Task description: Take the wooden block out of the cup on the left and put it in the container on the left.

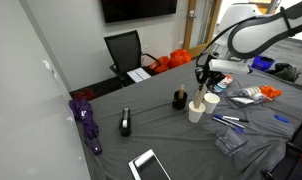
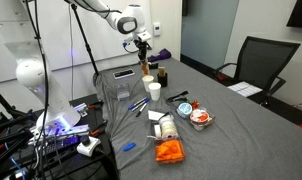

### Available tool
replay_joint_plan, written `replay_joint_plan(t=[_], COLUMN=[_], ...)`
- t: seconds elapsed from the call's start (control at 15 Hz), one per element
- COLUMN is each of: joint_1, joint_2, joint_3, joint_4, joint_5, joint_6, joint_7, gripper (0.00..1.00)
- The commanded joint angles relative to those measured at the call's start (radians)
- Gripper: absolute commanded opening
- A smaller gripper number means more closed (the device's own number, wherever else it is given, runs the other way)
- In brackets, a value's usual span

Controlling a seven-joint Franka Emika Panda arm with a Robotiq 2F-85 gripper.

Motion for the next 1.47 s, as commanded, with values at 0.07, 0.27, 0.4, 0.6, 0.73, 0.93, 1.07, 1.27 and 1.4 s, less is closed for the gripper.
replay_joint_plan(t=[0.07,0.27,0.4,0.6,0.73,0.93,1.07,1.27,1.4], joint_1=[-0.031,-0.037,-0.039,-0.038,-0.036,-0.033,-0.032,-0.03,-0.029], joint_2=[-0.117,-0.157,-0.173,-0.175,-0.168,-0.159,-0.15,-0.136,-0.128], joint_3=[0.02,0.019,0.021,0.029,0.037,0.048,0.055,0.064,0.068], joint_4=[-0.057,-0.077,-0.094,-0.114,-0.126,-0.159,-0.178,-0.205,-0.22], joint_5=[0.059,0.059,0.063,0.039,0.023,0.018,0.004,-0.025,-0.04], joint_6=[-0.117,-0.226,-0.281,-0.347,-0.372,-0.35,-0.342,-0.322,-0.307], joint_7=[-0.11,-0.161,-0.188,-0.187,-0.173,-0.165,-0.154,-0.137,-0.124], gripper=[0.07,0.07,0.07,0.07,0.07,0.07,0.07,0.07,0.07])
